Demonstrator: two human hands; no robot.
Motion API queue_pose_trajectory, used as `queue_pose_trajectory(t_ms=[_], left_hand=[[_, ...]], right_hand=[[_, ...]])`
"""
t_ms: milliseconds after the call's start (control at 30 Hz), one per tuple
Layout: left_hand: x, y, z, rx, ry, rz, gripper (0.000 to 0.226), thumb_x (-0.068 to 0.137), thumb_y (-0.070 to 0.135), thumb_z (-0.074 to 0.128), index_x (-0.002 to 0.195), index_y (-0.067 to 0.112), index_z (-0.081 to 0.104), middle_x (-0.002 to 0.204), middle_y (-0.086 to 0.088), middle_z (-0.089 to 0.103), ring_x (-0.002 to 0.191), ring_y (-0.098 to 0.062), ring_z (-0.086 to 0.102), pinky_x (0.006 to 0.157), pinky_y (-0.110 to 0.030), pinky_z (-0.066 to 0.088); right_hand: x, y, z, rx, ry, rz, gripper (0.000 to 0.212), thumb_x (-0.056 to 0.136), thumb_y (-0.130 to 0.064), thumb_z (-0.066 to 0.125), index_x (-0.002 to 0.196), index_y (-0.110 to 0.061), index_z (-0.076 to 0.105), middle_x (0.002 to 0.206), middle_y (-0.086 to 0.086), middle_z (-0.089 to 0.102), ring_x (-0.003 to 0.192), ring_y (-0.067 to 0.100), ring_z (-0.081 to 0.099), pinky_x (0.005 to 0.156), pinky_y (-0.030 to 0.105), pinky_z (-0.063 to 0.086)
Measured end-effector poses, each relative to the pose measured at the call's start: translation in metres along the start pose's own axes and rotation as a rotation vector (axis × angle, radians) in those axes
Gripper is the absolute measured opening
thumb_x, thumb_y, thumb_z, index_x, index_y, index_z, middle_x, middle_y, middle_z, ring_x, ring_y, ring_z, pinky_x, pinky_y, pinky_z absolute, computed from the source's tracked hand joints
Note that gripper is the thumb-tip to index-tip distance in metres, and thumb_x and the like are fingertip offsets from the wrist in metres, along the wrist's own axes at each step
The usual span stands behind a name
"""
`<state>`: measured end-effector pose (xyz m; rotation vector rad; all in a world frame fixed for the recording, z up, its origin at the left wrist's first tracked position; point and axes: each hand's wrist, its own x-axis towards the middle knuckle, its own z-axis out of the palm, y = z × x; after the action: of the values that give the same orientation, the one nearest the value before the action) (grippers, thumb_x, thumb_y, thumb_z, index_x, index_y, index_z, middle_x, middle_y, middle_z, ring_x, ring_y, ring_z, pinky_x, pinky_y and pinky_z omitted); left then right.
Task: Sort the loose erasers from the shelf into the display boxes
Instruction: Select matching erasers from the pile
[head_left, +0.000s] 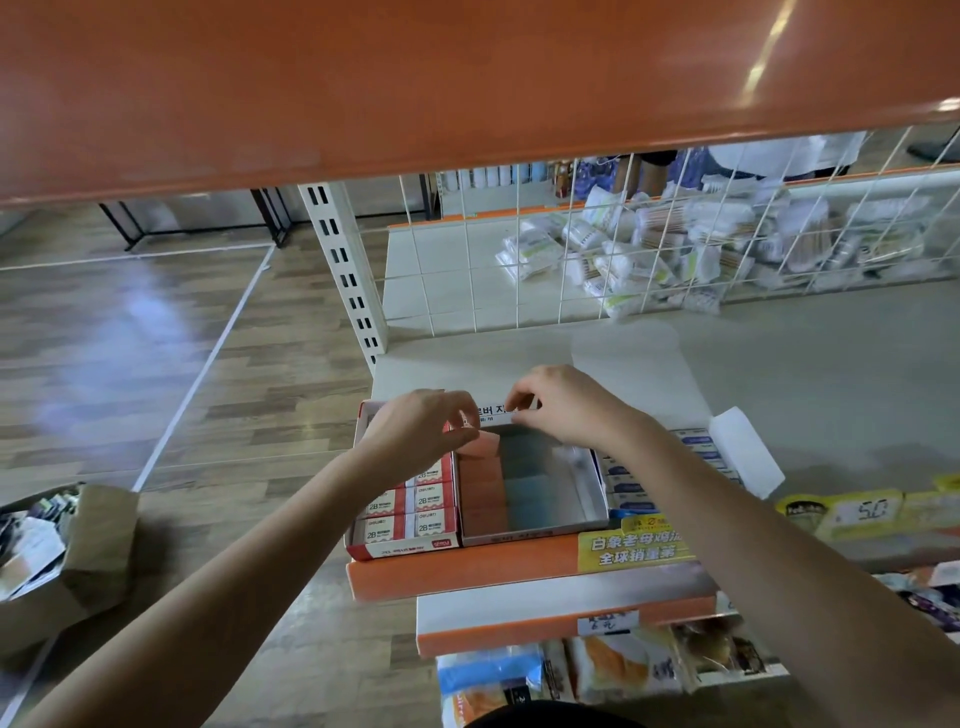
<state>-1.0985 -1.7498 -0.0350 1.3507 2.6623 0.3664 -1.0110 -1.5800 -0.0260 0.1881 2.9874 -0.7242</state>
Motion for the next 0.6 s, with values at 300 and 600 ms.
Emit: queue_pose_trajectory(t_ms=[300,600], left_hand=[[-0.006,0.004,0.009,0.137,0.087,0.054,0.016,0.091,0.031,0.057,0.1,0.022,0.066,0.103,0.006,0.059,0.098,-0.011,0.05,0.072,-0.028,0.049],[-0.002,0.011,0.006,0.259,0.034,0.063,0.023,0.098,0.025,0.044,0.112,0.025,0.062,0.104,0.004,0.064,0.102,-0.013,0.053,0.075,-0.027,0.046]], right_hand=[[0.012,0.003,-0.002,0.002,-0.003,0.004,0.018,0.09,-0.022,0.058,0.105,-0.018,0.066,0.106,0.0,0.064,0.086,0.011,0.056,0.071,0.021,0.04],[0.017,-0.001,0.002,-0.019,-0.01,0.001,0.019,0.09,-0.021,0.058,0.106,-0.017,0.066,0.107,0.001,0.065,0.084,0.011,0.054,0.072,0.022,0.041]])
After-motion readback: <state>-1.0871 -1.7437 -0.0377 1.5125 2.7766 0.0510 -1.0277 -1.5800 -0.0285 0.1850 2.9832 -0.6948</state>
